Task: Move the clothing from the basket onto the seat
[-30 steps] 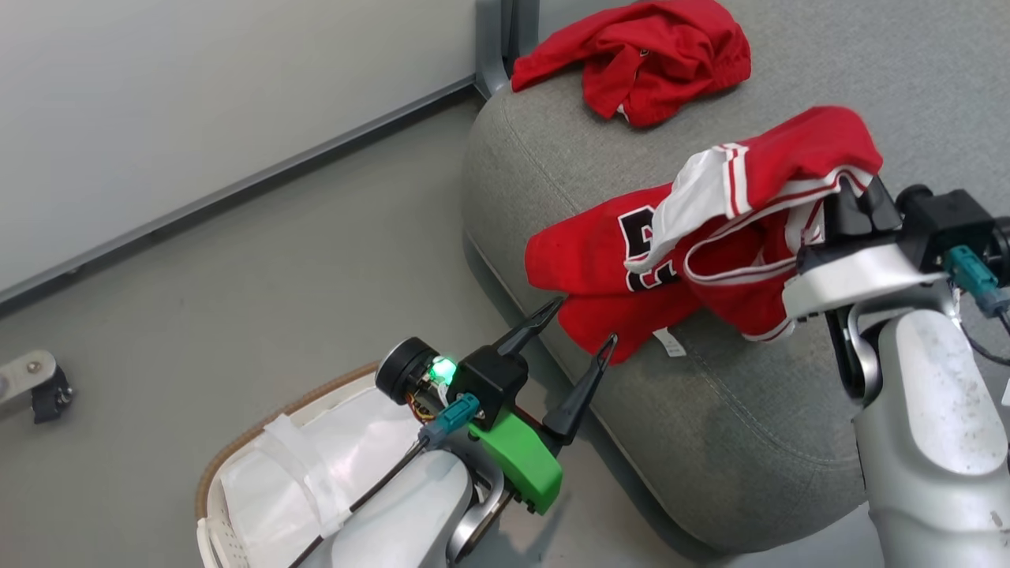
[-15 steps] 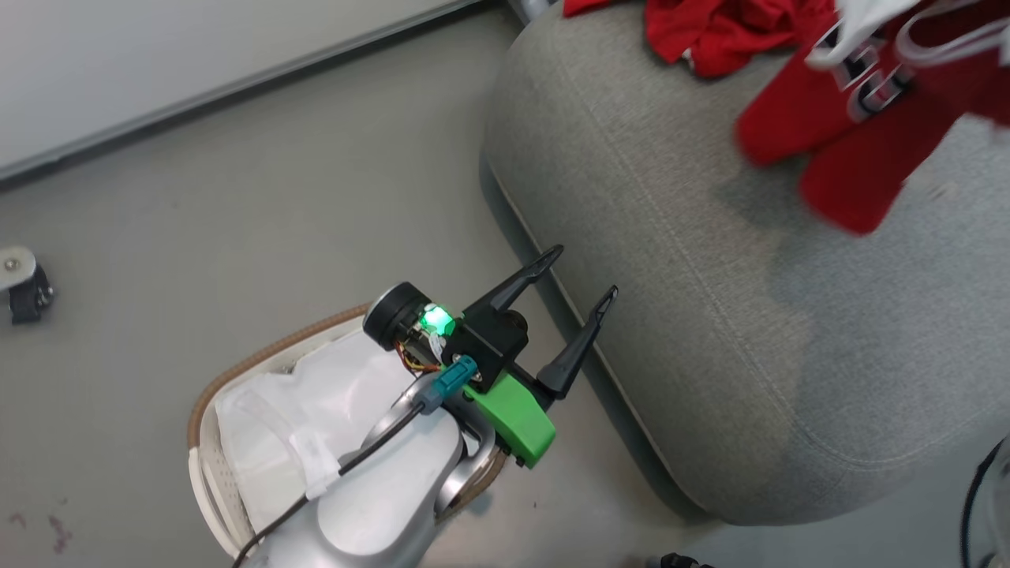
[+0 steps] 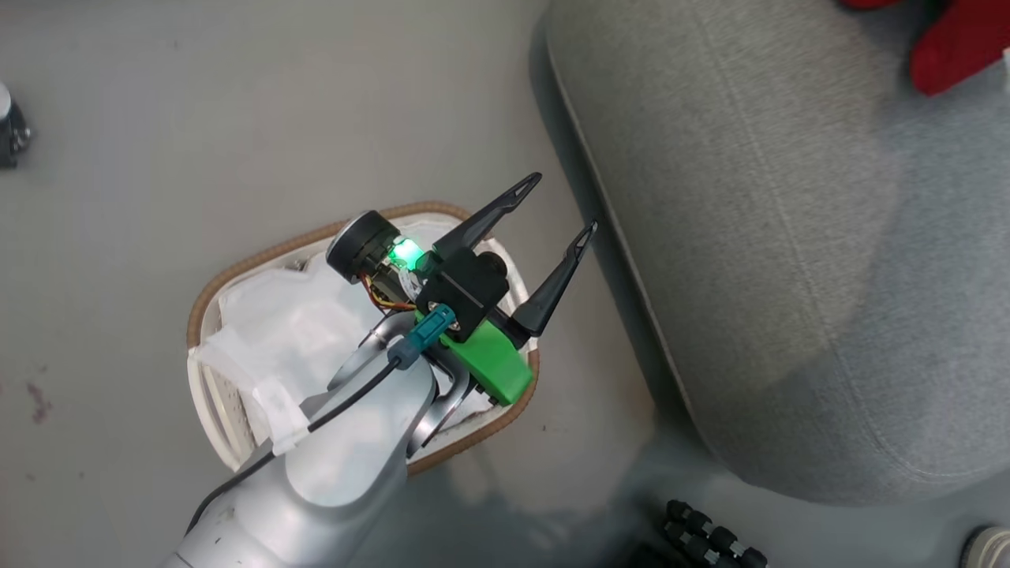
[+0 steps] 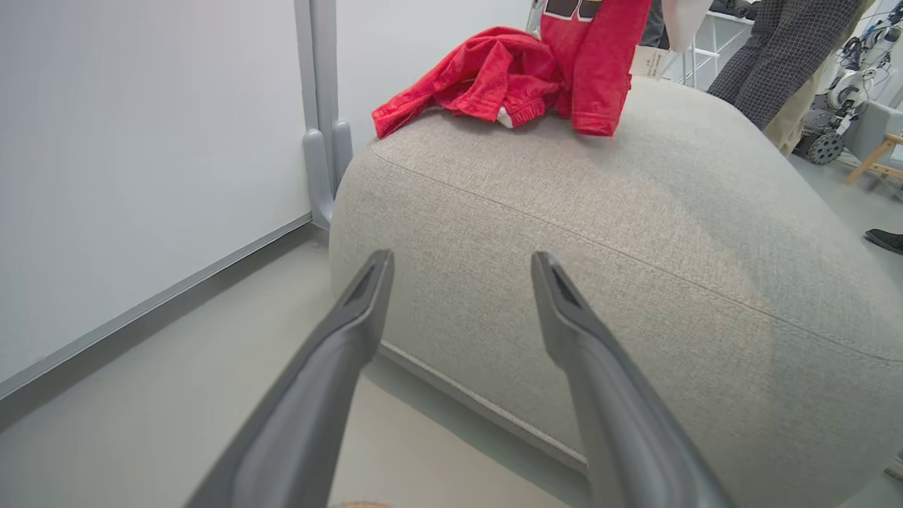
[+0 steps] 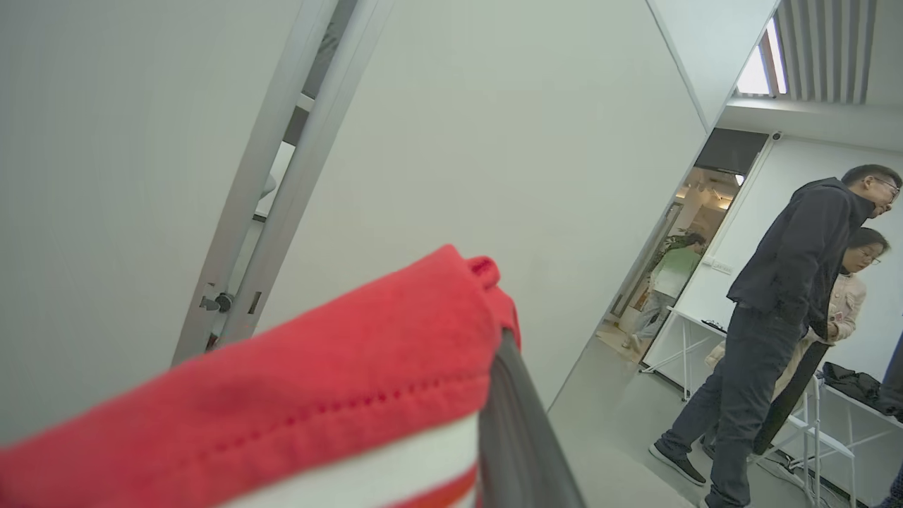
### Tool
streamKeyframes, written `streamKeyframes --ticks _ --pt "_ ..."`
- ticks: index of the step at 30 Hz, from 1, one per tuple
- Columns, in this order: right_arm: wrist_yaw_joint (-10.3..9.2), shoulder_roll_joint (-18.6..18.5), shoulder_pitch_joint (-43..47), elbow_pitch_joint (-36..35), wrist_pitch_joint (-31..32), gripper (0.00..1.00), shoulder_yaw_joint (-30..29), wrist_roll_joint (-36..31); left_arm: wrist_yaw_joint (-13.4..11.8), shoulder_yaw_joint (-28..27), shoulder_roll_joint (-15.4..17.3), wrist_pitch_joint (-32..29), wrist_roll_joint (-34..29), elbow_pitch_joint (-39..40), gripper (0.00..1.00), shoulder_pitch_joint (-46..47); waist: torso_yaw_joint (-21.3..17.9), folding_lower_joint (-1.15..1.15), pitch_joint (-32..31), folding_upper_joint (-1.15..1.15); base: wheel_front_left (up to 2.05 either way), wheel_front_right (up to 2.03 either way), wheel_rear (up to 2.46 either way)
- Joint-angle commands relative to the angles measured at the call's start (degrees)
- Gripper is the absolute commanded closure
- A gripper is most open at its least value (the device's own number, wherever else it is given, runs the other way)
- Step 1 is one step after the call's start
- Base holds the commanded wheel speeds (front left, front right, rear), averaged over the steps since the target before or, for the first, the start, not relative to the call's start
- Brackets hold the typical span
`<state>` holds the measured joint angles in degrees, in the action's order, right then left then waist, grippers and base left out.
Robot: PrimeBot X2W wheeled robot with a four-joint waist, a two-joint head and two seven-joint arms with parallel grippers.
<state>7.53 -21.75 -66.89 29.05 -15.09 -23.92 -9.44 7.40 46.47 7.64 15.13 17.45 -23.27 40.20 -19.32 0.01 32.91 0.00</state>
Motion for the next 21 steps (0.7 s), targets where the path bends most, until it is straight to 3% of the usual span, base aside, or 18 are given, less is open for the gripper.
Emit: streamKeyframes --ticks 1,12,21 --pt "-0.08 0.4 0.7 0.6 -0.1 1.0 -0.6 -0.3 0.2 -0.2 0.4 0.0 -0.5 0.3 0.0 1.2 3.4 -0.01 4.8 0.0 0.0 0.0 0.0" --pt "-0.08 6.1 9.3 5.5 -0.1 1.0 -3.0 -2.2 0.2 -0.1 1.6 0.0 -1.1 0.6 0.0 0.9 3.2 -0.01 7.7 0.0 0.0 0.0 0.0" --pt "-0.08 8.5 14.0 6.6 -0.1 1.0 -2.8 -2.7 0.2 -0.1 2.3 0.0 -0.6 0.2 0.0 -0.1 2.2 -0.01 7.1 0.0 0.0 0.0 0.0"
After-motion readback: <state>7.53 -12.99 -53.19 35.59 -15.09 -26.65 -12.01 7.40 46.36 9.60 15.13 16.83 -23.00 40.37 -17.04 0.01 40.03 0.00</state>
